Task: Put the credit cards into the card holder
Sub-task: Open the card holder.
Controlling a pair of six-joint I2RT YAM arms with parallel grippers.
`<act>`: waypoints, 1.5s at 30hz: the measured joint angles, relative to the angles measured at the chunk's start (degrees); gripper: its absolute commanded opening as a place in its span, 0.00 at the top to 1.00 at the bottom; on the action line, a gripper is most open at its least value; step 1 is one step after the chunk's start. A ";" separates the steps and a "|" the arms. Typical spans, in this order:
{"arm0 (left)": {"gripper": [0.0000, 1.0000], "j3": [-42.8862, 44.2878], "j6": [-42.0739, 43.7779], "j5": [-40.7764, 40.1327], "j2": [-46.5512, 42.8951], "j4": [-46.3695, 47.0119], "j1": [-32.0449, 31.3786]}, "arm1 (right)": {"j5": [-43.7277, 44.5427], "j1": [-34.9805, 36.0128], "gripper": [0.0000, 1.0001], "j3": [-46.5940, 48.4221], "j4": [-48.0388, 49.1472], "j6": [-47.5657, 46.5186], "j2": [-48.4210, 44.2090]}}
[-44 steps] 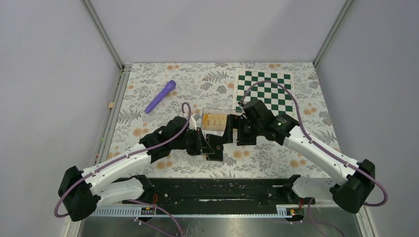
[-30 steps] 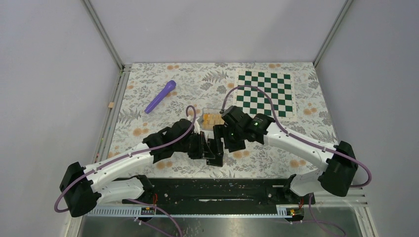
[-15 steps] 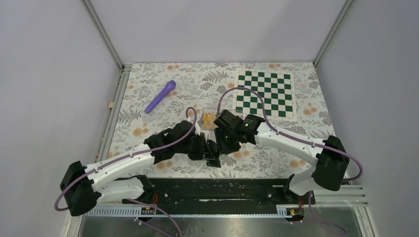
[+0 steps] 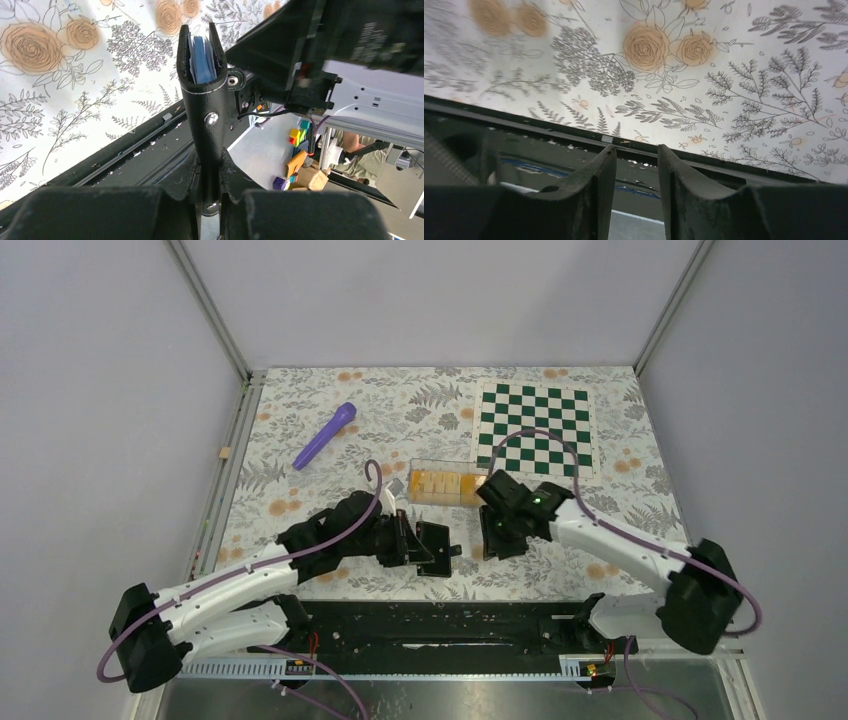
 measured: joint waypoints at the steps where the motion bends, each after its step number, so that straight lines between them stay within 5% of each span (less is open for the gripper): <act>1: 1.00 -0.72 -0.28 0.00 -0.26 0.15 0.00 | -0.81 -1.18 0.46 -0.87 0.33 0.04 -2.32; 7: 1.00 -3.82 -2.75 -0.13 -1.68 1.95 0.00 | -5.99 -3.93 0.21 -4.63 6.23 1.09 -16.98; 14: 1.00 -6.78 -5.86 -0.31 -3.72 6.54 -0.02 | -14.82 -3.98 0.20 -9.73 15.87 5.11 -21.68; 23: 1.00 -7.80 -7.58 -0.31 -4.26 8.98 -0.02 | -21.73 -3.98 0.50 -10.05 22.95 7.78 -13.68; 28: 1.00 -7.80 -7.69 -0.28 -4.24 9.01 -0.02 | -20.94 -3.98 0.56 -7.82 21.38 6.69 -10.05; 38: 1.00 -7.80 -7.69 -0.26 -4.24 9.01 -0.02 | -20.76 -3.98 1.00 -7.10 22.25 5.18 -9.62; 41: 1.00 -7.80 -7.69 -0.26 -4.24 9.01 -0.02 | -21.29 -3.98 1.00 -7.19 22.77 4.94 -9.66; 43: 0.85 -7.82 -7.67 -0.26 -4.24 9.01 -0.02 | -21.59 -3.98 1.00 -7.19 23.02 4.50 -10.14; 45: 0.37 -7.82 -7.58 -0.28 -4.24 8.98 -0.02 | -21.70 -3.98 1.00 -7.19 22.97 3.87 -10.71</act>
